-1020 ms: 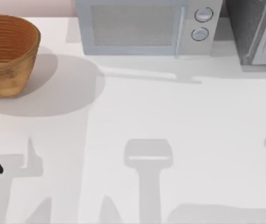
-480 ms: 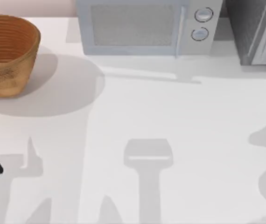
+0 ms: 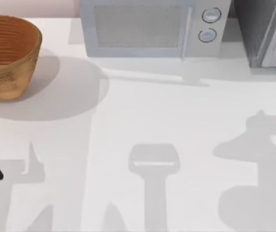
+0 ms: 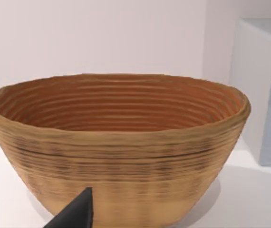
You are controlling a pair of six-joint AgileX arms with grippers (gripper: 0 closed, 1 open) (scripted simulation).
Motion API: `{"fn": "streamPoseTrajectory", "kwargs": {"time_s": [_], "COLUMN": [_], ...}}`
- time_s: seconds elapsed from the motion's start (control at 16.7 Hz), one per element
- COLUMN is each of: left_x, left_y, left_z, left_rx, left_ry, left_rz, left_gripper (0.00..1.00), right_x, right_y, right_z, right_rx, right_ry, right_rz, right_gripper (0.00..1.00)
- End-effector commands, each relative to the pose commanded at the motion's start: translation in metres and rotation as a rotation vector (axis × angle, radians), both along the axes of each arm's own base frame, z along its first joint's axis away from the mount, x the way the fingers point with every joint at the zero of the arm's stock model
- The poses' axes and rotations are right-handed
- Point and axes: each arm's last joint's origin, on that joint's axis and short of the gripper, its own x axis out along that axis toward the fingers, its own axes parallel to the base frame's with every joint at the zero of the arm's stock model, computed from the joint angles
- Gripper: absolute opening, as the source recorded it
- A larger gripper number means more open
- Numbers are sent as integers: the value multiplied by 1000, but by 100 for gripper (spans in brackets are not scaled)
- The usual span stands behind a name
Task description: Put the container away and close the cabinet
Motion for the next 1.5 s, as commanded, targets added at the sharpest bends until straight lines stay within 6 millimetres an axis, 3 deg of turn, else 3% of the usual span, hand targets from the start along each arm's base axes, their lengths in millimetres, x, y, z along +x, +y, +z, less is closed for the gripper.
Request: {"fn": "streamPoseTrajectory", "kwargs": {"time_s": [0.18,0.54,0.84,1.14,1.5], "left_x": [0,0,0,0,0], "left_y": [0,0,0,0,0], "left_z": [0,0,0,0,0], "left_rx": [0,0,0,0,0], "left_ry": [0,0,0,0,0], "left_rz": [0,0,0,0,0], "left_gripper": [100,100,100,100,100], "right_x": [-4,-5,-12,-30,-61], "right_y": [2,2,7,20,39], "right_z": [15,14,19,29,41], "right_rx": [4,3,-181,-632,-1497], "right_ry": [-9,-6,-8,-16,-28], "right_rz": [-1,-1,41,134,282], "right_gripper": [0,0,0,0,0]}}
